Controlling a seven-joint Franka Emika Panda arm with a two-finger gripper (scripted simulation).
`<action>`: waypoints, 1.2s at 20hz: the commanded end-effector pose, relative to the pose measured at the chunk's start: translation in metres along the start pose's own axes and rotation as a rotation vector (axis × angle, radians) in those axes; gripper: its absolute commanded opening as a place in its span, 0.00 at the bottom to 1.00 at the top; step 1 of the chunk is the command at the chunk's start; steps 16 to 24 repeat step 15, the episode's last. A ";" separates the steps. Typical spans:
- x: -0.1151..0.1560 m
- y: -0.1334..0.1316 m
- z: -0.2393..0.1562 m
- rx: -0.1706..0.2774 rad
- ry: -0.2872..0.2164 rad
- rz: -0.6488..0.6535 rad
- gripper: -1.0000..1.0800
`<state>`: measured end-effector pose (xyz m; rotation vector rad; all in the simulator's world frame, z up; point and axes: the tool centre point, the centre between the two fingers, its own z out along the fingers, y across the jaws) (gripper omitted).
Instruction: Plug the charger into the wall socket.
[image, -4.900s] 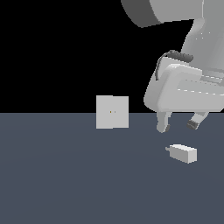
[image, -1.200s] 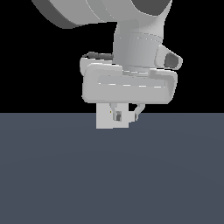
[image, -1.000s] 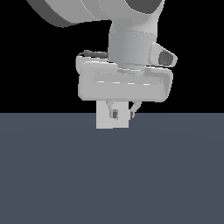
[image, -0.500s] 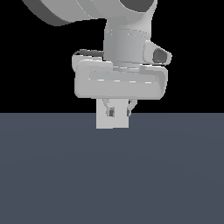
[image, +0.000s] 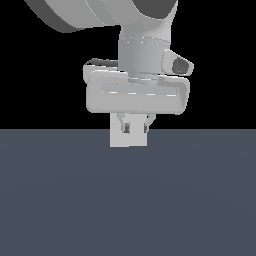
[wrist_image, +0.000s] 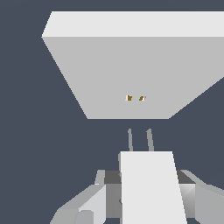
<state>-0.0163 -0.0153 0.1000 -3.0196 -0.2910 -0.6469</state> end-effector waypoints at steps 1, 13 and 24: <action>0.006 0.000 0.002 0.000 0.000 -0.001 0.00; 0.039 0.000 0.017 -0.001 -0.001 -0.001 0.00; 0.040 0.000 0.018 -0.001 -0.001 -0.001 0.00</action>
